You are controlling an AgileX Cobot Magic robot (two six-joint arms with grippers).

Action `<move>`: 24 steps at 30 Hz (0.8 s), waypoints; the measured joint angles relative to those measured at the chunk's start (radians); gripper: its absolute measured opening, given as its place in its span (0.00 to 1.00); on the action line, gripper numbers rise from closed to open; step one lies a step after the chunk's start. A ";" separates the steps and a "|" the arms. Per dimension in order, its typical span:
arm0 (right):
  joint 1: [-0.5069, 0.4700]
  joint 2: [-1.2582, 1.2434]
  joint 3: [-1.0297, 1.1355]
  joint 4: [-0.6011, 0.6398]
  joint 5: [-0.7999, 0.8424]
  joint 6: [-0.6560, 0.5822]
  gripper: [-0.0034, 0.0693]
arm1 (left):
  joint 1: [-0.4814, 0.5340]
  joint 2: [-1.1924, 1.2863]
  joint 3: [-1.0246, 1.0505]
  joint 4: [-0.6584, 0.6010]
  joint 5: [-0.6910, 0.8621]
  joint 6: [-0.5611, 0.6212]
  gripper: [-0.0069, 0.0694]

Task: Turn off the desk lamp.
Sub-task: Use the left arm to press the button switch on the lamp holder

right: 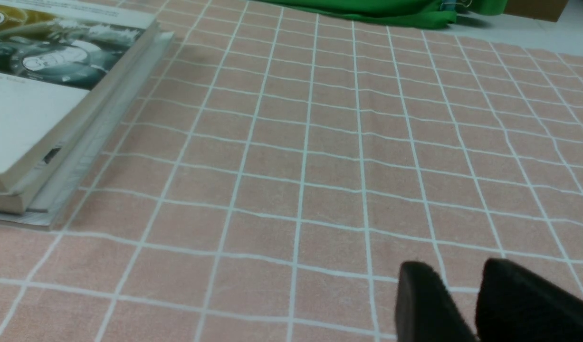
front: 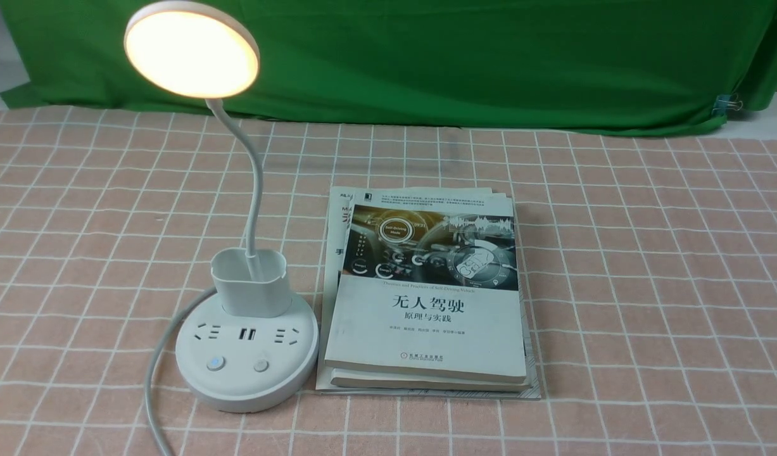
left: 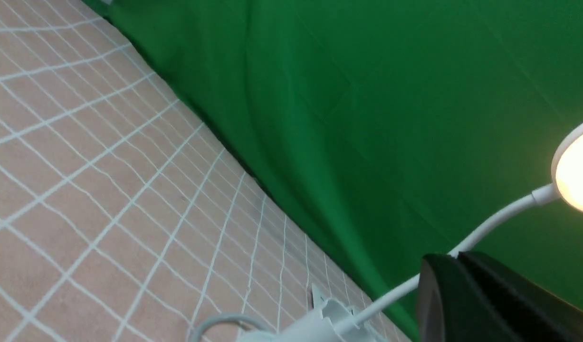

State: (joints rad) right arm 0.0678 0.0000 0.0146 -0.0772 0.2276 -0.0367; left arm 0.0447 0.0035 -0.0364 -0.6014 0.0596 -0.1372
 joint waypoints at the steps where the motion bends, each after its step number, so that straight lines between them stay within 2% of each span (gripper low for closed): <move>1: 0.000 0.000 0.000 0.000 0.000 0.000 0.38 | 0.000 0.017 -0.041 0.021 0.063 0.000 0.10; 5: 0.000 0.000 0.000 0.000 0.000 0.000 0.38 | 0.000 0.183 -0.261 0.155 0.367 0.019 0.10; 9: 0.000 0.000 0.000 0.000 0.000 0.000 0.38 | 0.000 0.481 -0.510 0.266 0.750 0.137 0.10; 11: 0.000 0.000 0.000 0.000 0.000 0.000 0.38 | 0.000 0.624 -0.586 0.285 0.869 0.207 0.10; 13: 0.000 0.000 0.000 0.000 0.000 0.000 0.38 | -0.007 0.750 -0.643 0.295 0.926 0.235 0.10; 17: 0.000 0.000 0.000 0.000 0.000 0.000 0.38 | -0.074 0.899 -0.685 0.309 0.893 0.250 0.10; 18: 0.000 0.000 0.000 0.000 0.000 0.000 0.38 | -0.139 0.965 -0.701 0.328 0.886 0.249 0.10; 19: 0.000 0.000 0.000 0.000 0.000 0.000 0.38 | -0.157 0.984 -0.706 0.336 0.886 0.248 0.10; 23: 0.000 0.000 0.000 0.000 0.000 0.000 0.38 | -0.371 1.206 -0.789 0.448 0.895 0.174 0.10; 24: 0.000 0.000 0.000 0.000 0.000 0.000 0.38 | -0.395 1.234 -0.808 0.463 0.895 0.160 0.10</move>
State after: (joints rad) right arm 0.0678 0.0000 0.0146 -0.0772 0.2276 -0.0367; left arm -0.3499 1.2371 -0.8444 -0.1387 0.9546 0.0226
